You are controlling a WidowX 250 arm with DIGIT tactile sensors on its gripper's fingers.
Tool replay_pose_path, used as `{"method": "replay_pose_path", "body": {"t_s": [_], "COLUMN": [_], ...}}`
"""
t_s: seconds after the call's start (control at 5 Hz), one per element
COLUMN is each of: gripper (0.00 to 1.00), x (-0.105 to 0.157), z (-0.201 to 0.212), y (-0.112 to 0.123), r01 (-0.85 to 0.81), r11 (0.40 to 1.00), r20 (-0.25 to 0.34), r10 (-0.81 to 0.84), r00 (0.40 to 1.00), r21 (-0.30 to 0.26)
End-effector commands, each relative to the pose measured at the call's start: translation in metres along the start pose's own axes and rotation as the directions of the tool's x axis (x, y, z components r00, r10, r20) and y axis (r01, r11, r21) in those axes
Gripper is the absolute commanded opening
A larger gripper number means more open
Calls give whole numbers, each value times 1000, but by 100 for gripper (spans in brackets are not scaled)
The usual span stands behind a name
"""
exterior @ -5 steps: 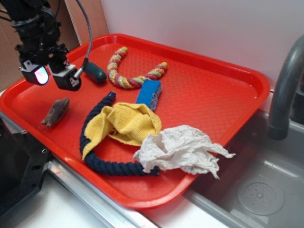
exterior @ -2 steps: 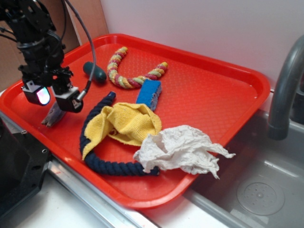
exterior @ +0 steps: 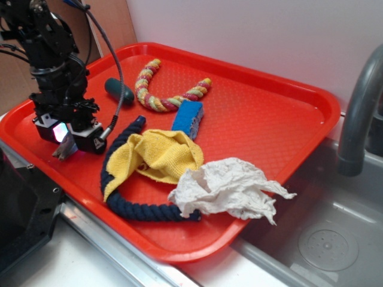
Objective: Grab the wood chip.
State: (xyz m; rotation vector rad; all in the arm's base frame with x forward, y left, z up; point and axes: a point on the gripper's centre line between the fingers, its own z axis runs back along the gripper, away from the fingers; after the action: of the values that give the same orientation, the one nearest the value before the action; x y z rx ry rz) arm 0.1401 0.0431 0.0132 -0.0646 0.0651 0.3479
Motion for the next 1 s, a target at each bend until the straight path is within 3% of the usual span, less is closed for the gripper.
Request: {"method": "replay_pose_path", "body": {"t_s": [0.0,0.4,0.6,0.8], "gripper": [0,0,0,0], "x": [-3,21,36,38], "z": [36,128,182,232], "y": [-2,-7,16,5], "r01": [70,177,138,198], "r11": [997,983,990,978], "r20": [-5,104,151,260], "r10": [-70,-172,-132,-177], "r00": [998,980,980,949], "r21": [-37,-40,-33,-57]}}
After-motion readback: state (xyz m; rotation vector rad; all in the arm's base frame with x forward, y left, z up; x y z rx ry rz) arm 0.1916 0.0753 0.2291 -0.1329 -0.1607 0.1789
